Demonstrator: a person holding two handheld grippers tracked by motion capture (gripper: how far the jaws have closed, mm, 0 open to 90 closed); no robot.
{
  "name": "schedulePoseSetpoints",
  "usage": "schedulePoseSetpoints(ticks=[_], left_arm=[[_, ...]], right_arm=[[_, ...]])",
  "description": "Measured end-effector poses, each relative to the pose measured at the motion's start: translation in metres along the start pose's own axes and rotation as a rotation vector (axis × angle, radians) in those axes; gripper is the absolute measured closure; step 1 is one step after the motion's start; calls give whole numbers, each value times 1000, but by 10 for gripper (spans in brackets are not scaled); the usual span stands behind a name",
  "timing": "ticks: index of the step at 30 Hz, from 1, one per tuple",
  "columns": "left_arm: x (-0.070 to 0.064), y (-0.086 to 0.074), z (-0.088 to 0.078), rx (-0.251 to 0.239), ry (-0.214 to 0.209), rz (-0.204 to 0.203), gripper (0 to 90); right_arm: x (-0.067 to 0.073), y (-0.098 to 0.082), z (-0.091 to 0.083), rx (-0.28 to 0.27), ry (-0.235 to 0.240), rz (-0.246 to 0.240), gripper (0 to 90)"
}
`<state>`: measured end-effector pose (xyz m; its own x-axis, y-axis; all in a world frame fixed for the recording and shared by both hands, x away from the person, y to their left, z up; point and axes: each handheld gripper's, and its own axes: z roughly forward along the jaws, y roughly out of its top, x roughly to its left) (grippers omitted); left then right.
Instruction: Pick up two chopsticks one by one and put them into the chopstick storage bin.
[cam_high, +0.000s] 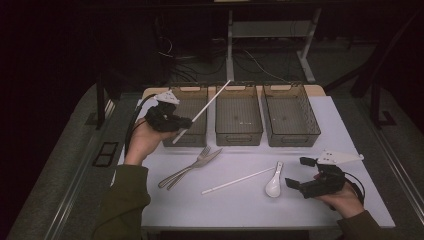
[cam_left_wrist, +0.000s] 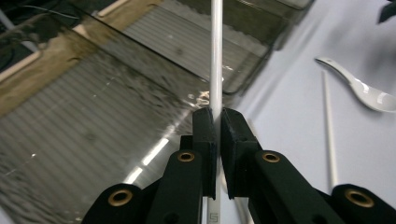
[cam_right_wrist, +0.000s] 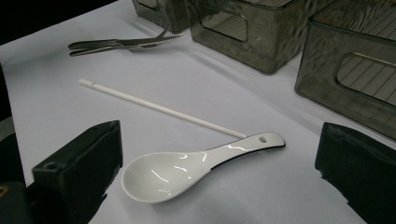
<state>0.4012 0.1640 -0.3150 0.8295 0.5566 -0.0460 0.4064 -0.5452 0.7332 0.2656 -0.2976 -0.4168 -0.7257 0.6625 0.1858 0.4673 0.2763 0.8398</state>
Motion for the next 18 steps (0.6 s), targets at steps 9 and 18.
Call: schedulePoseSetpoints(ticks=[9, 18], left_arm=[[28, 1, 2, -3, 57, -28, 838], [50, -3, 13, 0, 109, -61, 838]], right_arm=[[0, 0, 0, -1, -1, 6, 6], [-1, 0, -1, 2, 1, 13, 6]])
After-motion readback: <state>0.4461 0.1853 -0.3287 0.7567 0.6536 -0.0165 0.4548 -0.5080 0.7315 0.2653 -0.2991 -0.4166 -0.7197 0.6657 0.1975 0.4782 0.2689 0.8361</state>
